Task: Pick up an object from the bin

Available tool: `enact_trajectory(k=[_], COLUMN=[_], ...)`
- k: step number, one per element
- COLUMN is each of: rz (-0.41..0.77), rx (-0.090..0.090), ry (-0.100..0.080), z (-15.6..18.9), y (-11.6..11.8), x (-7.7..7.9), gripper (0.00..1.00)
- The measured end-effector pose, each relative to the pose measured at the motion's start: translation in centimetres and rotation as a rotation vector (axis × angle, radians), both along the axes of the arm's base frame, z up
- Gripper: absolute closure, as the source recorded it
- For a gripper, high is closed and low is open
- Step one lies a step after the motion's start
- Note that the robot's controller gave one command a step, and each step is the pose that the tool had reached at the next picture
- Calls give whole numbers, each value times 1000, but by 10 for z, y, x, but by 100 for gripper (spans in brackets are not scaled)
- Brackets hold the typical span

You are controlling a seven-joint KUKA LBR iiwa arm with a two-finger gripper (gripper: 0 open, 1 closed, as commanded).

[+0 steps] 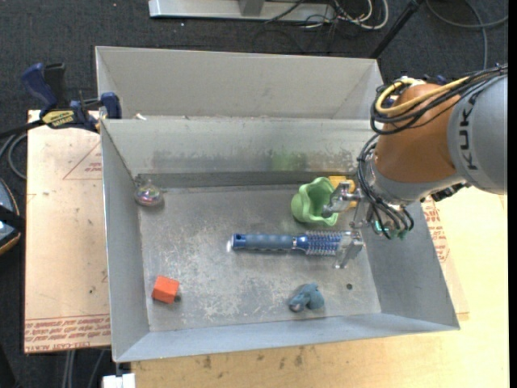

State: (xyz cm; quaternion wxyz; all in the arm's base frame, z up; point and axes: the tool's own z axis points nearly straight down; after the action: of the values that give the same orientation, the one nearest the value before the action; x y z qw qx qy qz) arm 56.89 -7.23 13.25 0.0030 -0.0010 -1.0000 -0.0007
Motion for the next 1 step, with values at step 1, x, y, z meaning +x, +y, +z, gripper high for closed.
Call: enact_trajectory(k=[1], rz=[-147], rx=[-3], ry=[-14], z=[-57], y=[34], x=[6], gripper=[0])
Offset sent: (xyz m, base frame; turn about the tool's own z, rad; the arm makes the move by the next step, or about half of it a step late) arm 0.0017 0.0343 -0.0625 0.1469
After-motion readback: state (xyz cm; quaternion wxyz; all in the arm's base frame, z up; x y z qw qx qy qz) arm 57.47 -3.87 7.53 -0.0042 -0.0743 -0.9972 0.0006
